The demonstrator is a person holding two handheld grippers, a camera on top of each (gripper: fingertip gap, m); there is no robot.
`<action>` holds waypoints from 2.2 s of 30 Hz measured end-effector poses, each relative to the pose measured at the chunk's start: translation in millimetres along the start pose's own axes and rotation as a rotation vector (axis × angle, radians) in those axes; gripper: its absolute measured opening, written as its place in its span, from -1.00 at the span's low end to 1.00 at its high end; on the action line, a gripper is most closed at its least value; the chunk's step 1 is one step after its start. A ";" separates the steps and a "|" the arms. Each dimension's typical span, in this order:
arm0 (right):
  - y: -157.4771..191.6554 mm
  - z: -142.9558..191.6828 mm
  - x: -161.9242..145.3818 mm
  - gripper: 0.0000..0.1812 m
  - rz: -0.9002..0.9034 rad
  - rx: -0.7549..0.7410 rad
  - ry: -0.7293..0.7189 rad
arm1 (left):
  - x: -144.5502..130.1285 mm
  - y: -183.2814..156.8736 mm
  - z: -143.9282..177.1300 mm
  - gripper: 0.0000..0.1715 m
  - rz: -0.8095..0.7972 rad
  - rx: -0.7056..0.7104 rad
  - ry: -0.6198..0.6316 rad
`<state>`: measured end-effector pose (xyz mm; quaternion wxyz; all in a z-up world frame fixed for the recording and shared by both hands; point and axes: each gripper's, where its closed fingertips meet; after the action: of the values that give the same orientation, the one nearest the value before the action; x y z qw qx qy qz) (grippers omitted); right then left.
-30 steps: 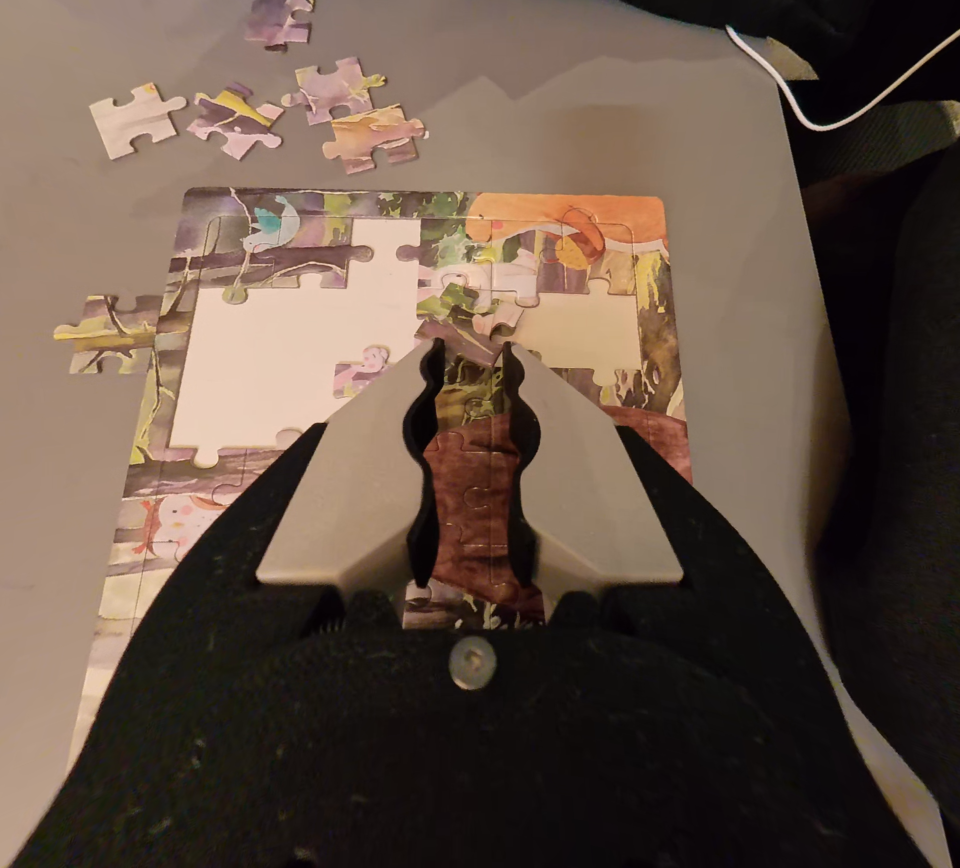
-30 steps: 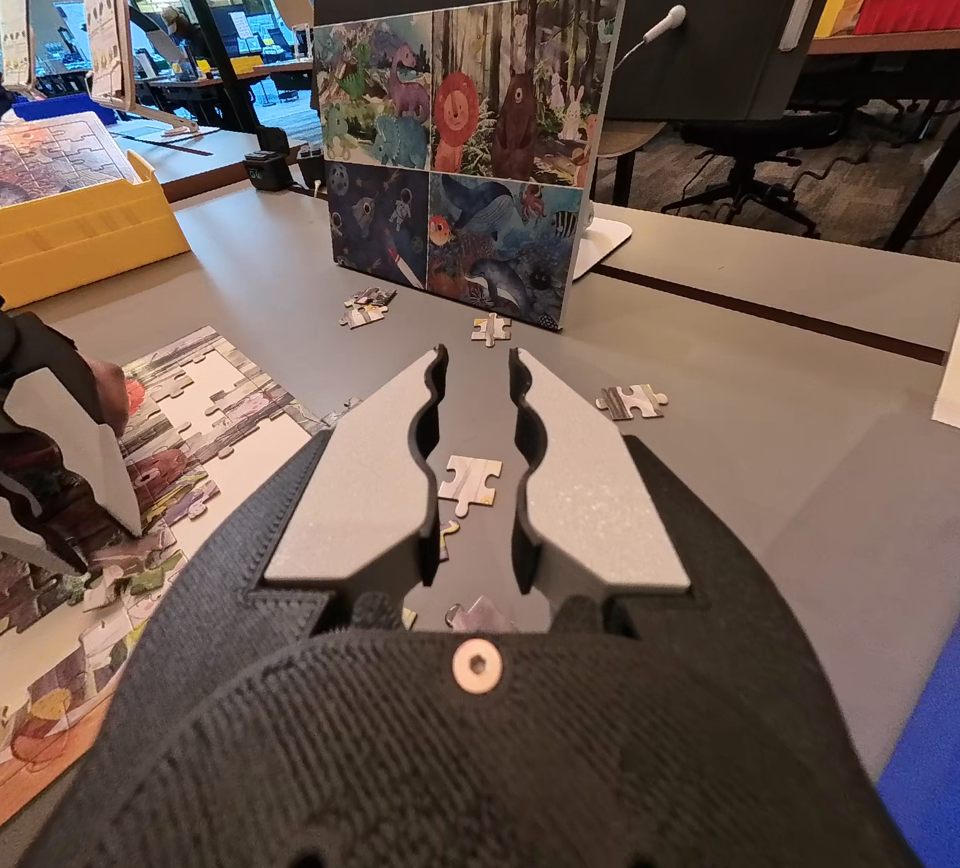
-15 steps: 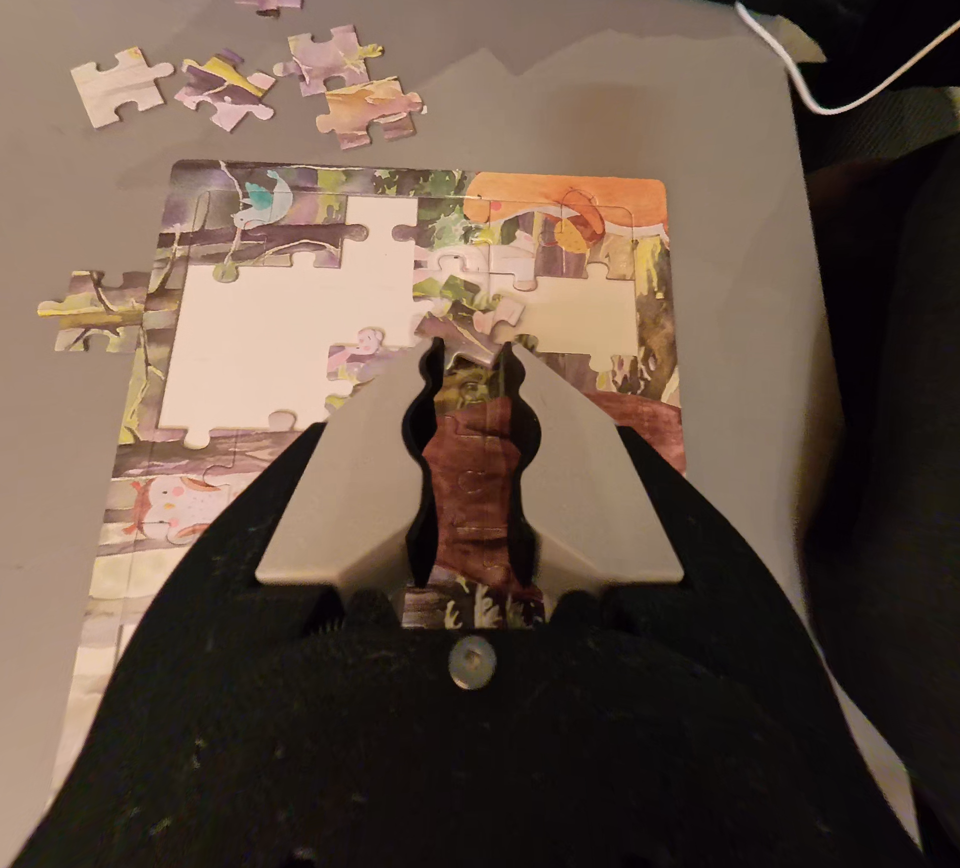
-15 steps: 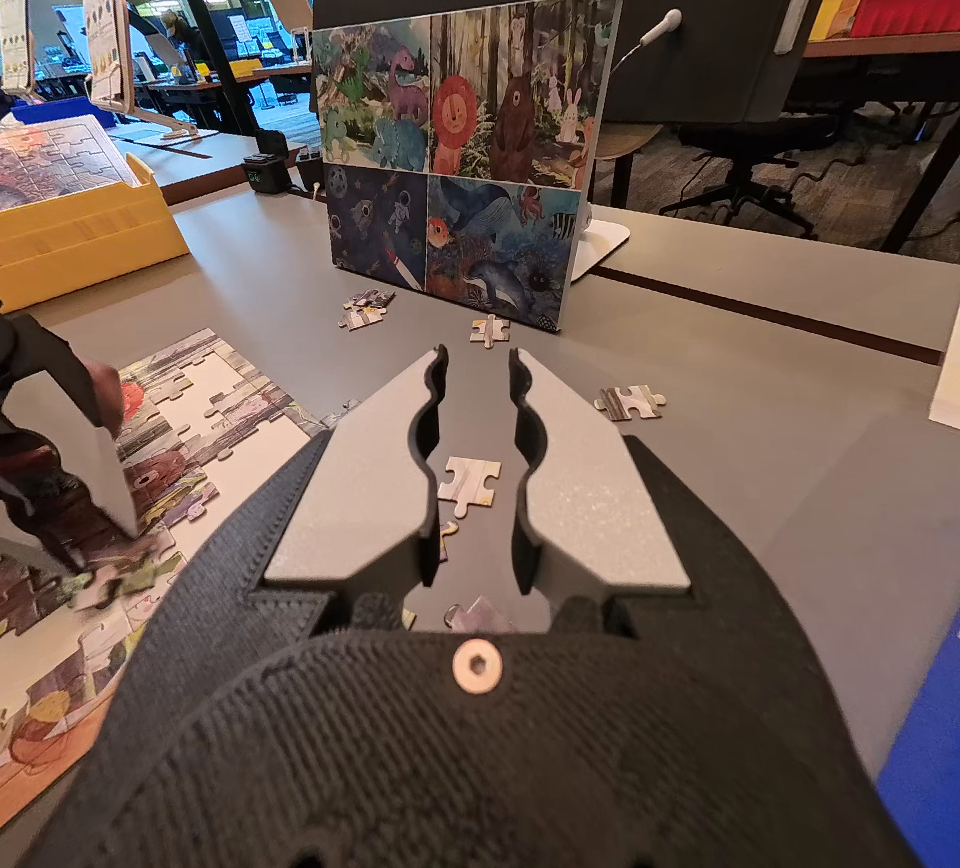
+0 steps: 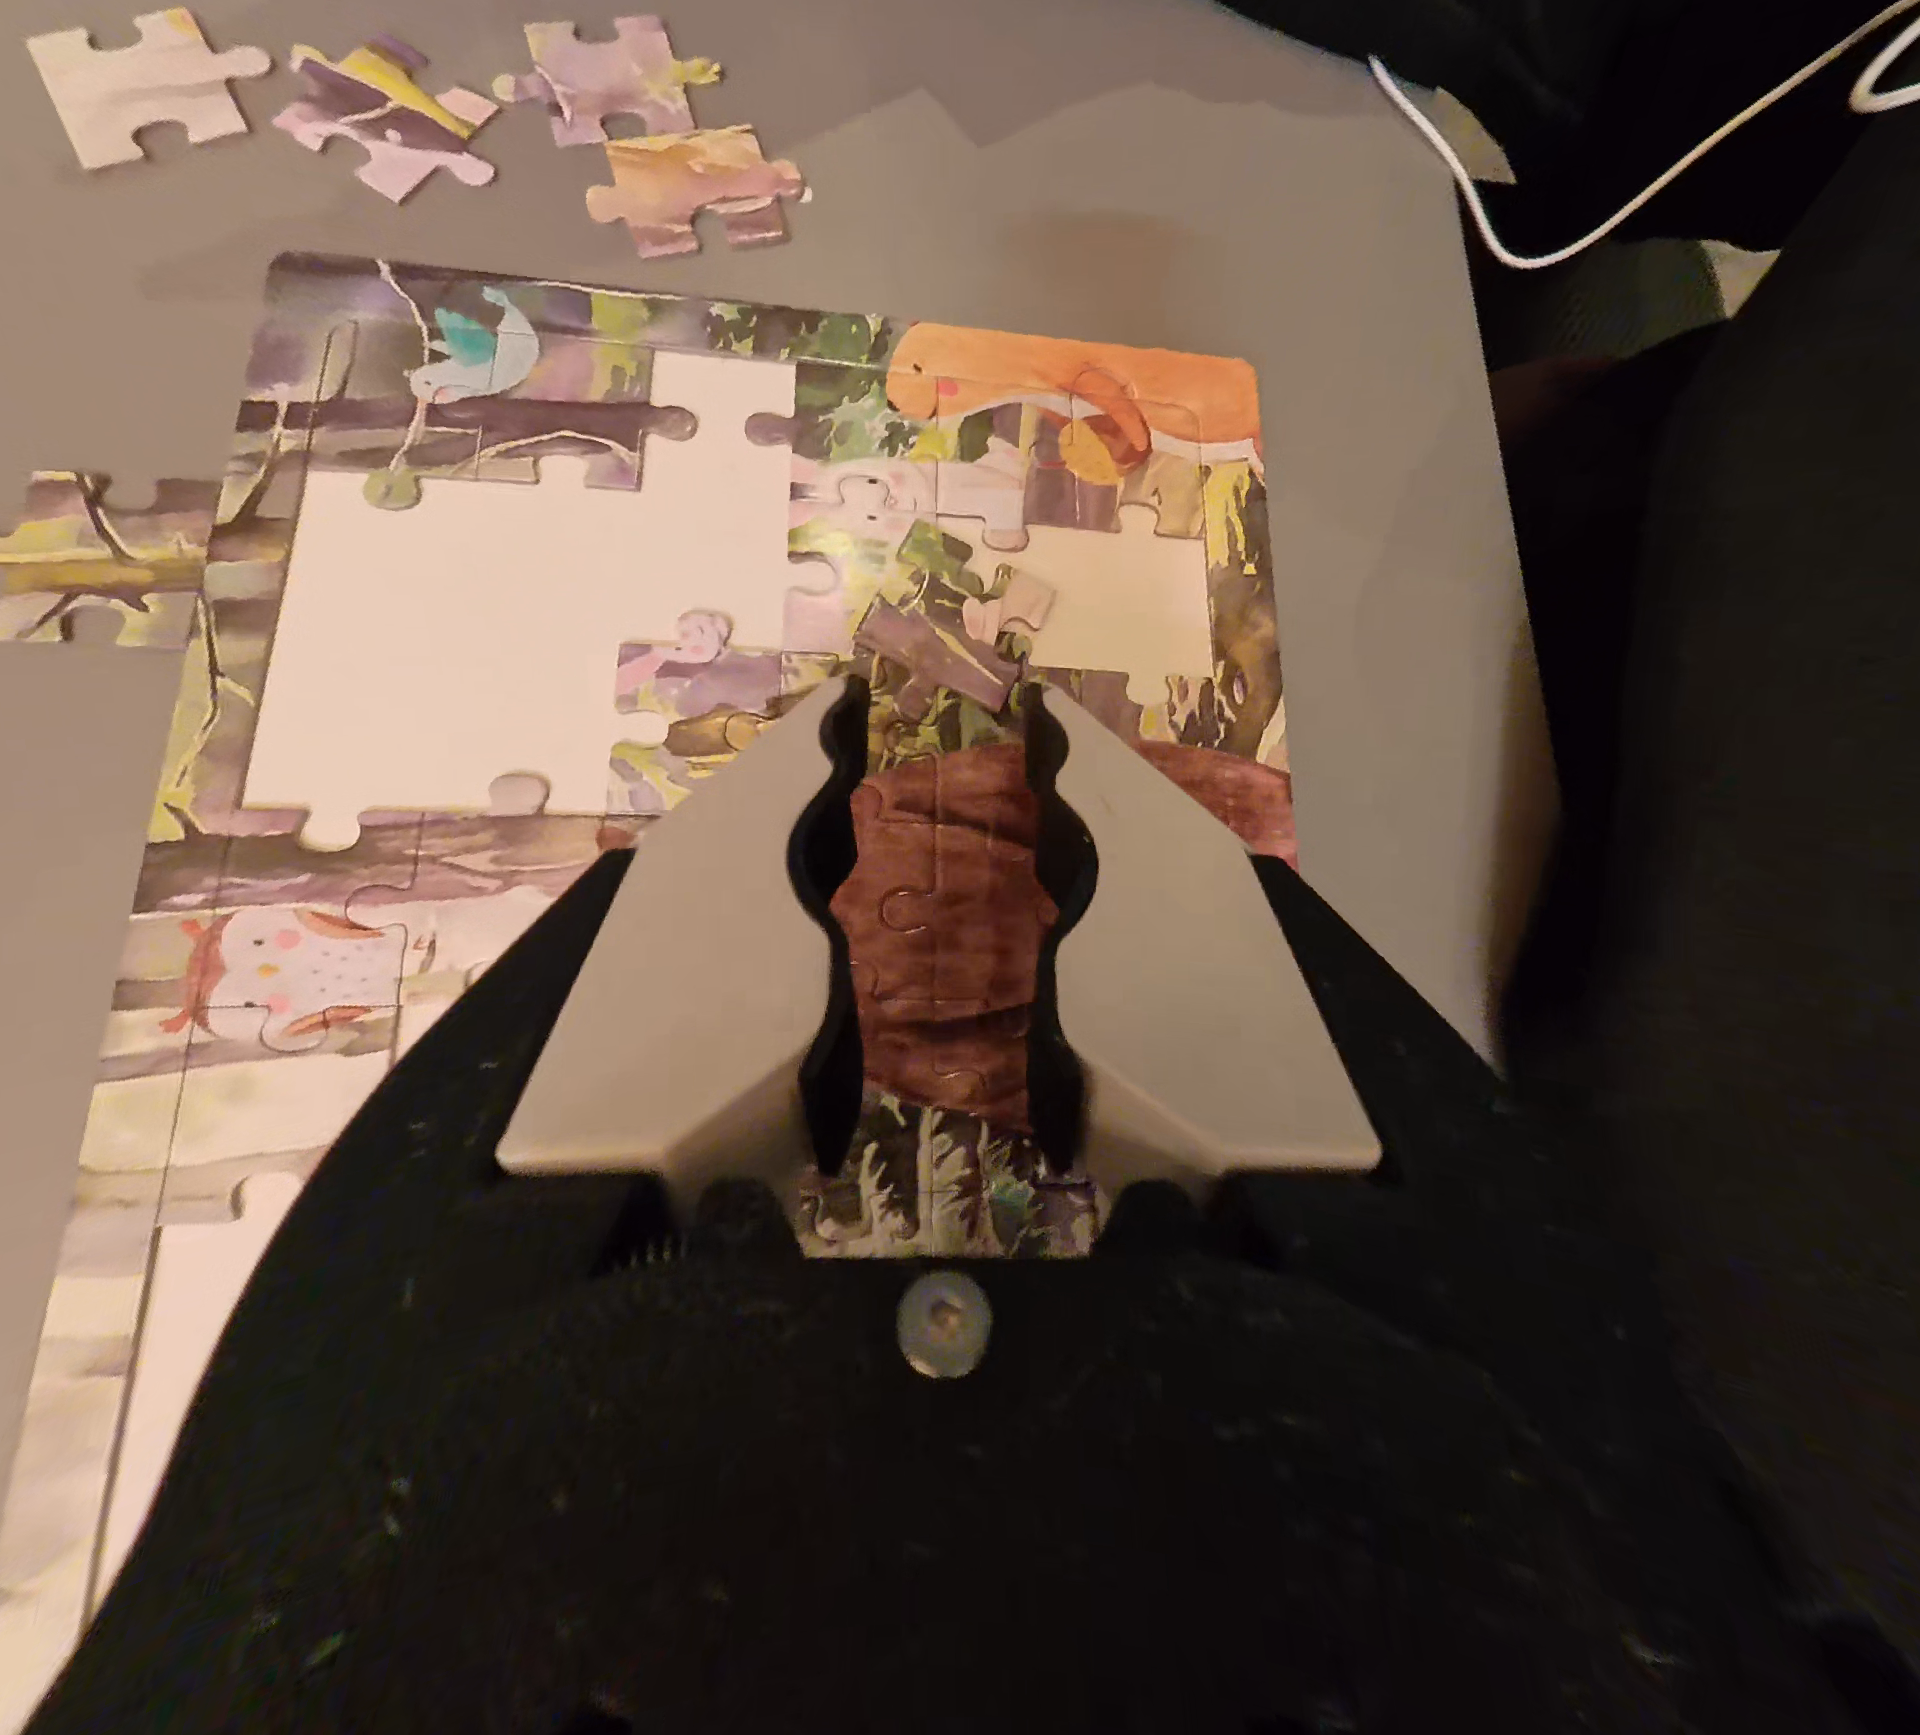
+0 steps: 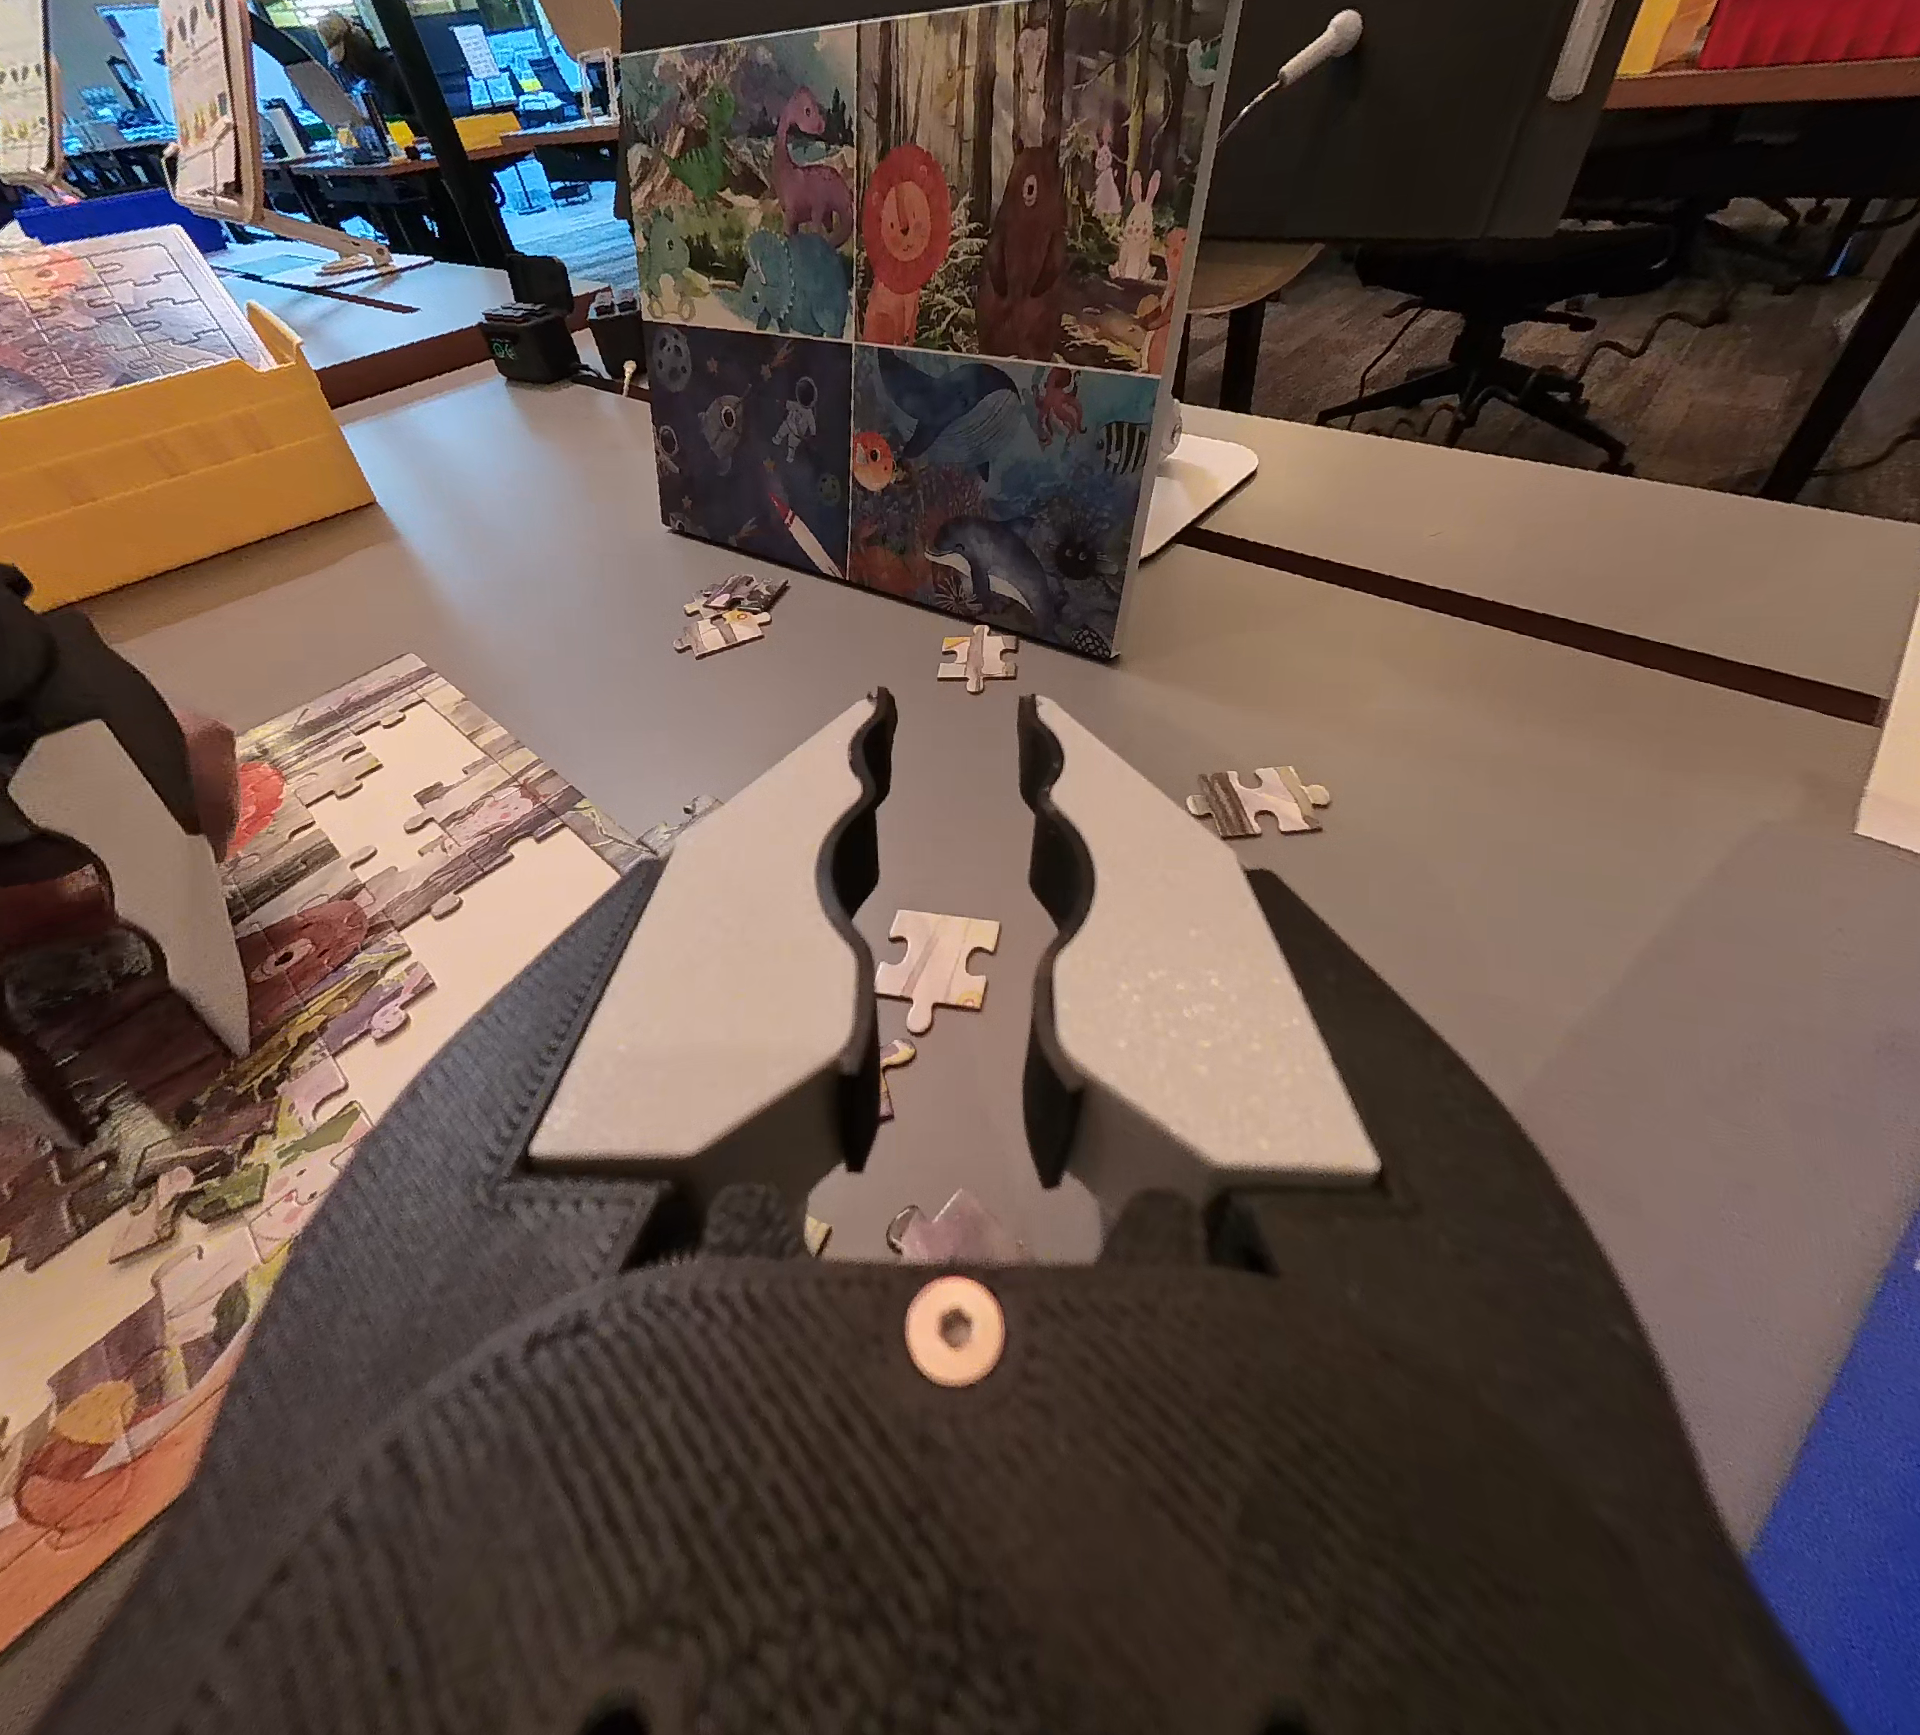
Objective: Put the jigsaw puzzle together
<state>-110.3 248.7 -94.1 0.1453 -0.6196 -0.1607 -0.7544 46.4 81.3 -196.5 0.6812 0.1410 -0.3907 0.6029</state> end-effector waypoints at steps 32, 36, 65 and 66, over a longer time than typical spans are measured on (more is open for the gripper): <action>0.9 0.6 1.1 -0.75 0.002 0.001 -0.002 | -6.8 -14.4 -11.6 -0.71 -0.007 -0.076 0.051; 0.7 0.4 0.6 -0.75 0.000 0.002 -0.001 | -7.5 -17.2 -12.3 -0.74 -0.014 -0.087 0.060; 2.3 0.7 1.0 -0.75 0.005 0.006 -0.001 | 9.1 -10.1 -16.7 -0.51 -0.081 -0.005 0.006; 2.4 0.7 1.2 -0.75 0.007 0.005 -0.002 | 11.3 -9.5 -18.2 -0.48 -0.096 0.007 0.001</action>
<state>-108.9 246.8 -92.6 0.1495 -0.6204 -0.1607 -0.7529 61.5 99.2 -197.8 0.7089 0.1616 -0.3809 0.5712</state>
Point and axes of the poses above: each gripper's, where its closed fingertips meet, z back along the fingers, x out of its top, y = z × x across the jaws, and after that the axes turned 11 degrees about -x, right-handed
